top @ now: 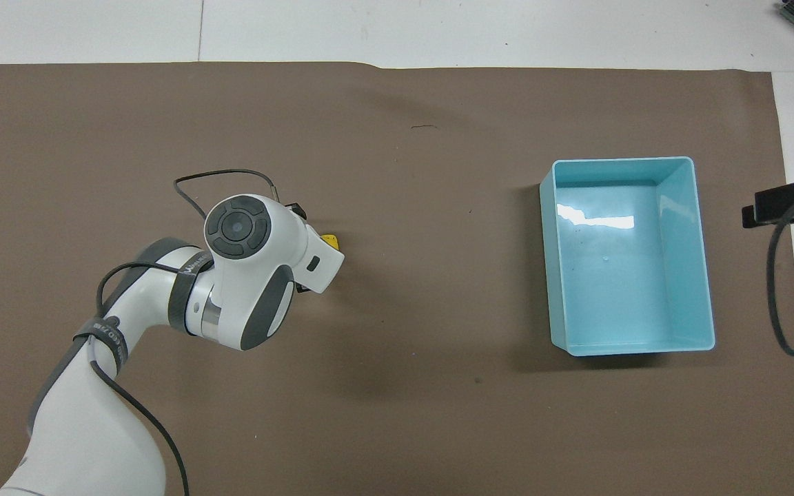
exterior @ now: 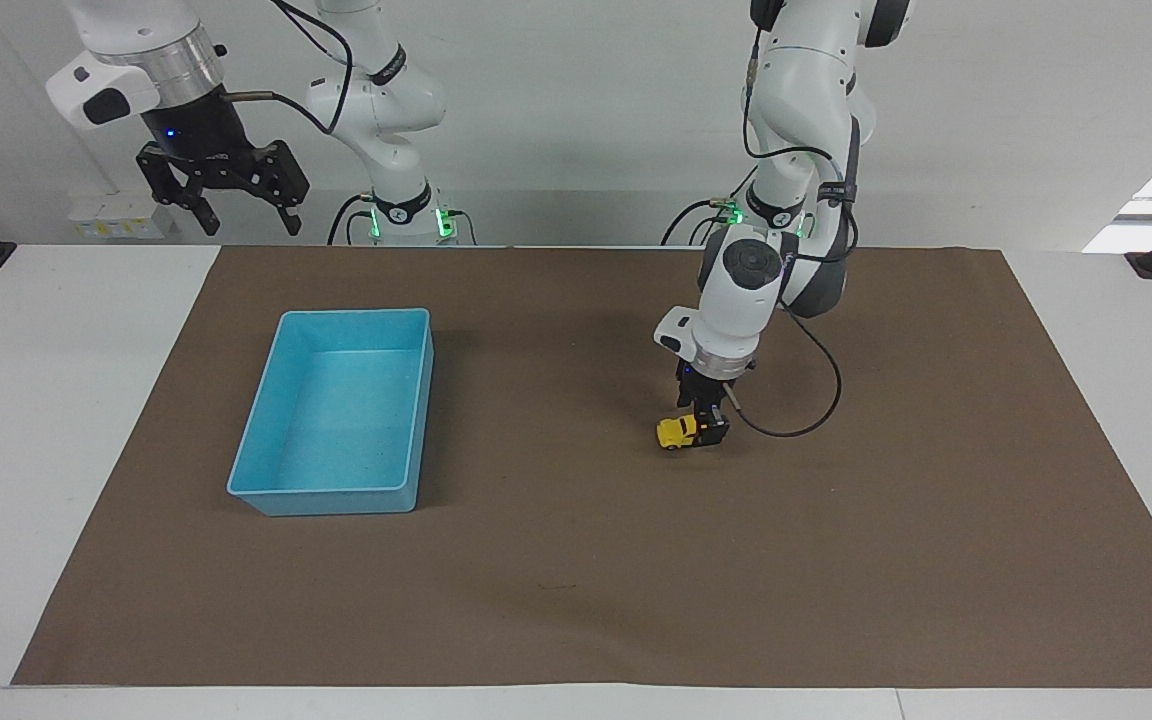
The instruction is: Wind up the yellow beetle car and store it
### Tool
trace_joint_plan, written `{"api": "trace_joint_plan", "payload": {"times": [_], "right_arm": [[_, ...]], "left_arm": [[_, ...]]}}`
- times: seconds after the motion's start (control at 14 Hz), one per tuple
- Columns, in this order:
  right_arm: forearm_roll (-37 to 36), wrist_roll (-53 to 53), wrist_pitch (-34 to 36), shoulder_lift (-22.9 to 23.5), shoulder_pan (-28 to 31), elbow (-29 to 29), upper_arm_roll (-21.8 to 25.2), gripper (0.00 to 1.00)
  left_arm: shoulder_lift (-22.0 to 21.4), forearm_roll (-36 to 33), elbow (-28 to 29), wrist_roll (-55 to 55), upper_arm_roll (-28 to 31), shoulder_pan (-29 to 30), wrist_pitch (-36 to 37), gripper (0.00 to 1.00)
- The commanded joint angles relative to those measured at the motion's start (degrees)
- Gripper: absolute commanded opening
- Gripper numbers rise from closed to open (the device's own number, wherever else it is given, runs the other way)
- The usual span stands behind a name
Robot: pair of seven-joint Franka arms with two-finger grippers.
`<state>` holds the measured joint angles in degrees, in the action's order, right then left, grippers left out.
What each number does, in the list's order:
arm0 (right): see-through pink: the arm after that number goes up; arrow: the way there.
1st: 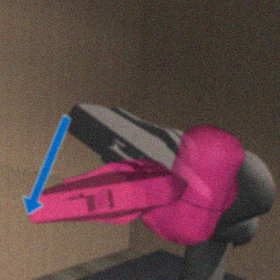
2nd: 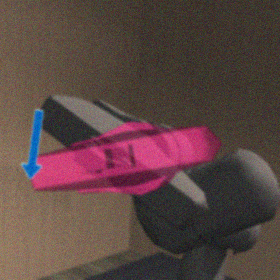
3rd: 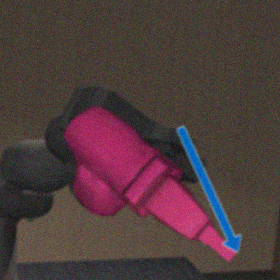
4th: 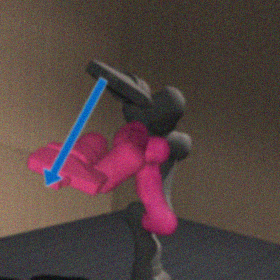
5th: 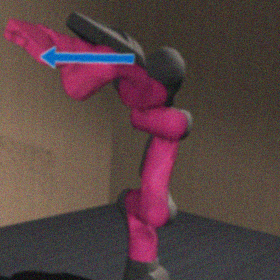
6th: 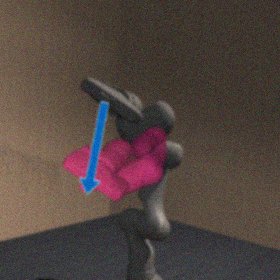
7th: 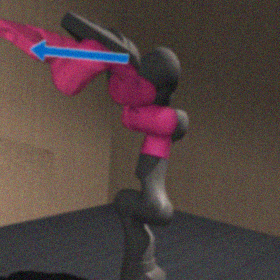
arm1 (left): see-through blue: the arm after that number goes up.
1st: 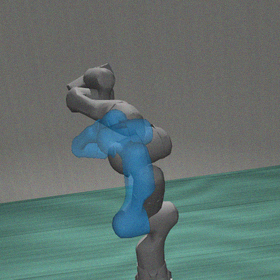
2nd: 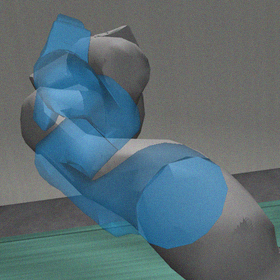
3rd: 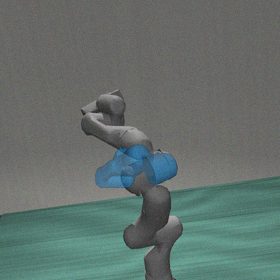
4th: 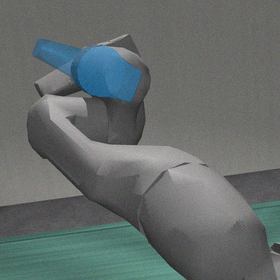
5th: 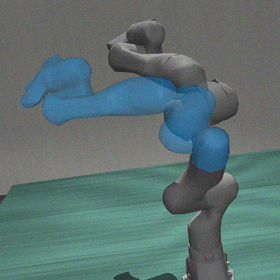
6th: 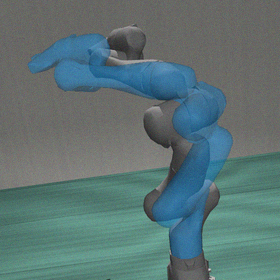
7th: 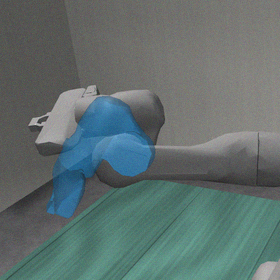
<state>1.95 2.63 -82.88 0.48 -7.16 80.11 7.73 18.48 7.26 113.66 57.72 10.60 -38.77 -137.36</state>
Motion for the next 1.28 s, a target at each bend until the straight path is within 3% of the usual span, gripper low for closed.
{"api": "trace_joint_plan", "payload": {"times": [0.0,0.28,1.21], "right_arm": [[0.69,0.62,0.08,-1.10,0.12,1.19,0.09,1.00],[0.69,0.62,0.08,-1.10,0.12,1.19,0.09,1.00],[0.69,0.62,0.08,-1.10,0.12,1.19,0.09,1.00]], "left_arm": [[-0.64,-1.54,1.39,-2.18,1.36,-1.49,-0.90,0.00],[-0.82,-1.63,2.18,1.33,1.45,-0.87,-0.72,0.00],[-0.73,-4.62,3.76,14.69,1.53,10.55,-1.16,0.00]]}}
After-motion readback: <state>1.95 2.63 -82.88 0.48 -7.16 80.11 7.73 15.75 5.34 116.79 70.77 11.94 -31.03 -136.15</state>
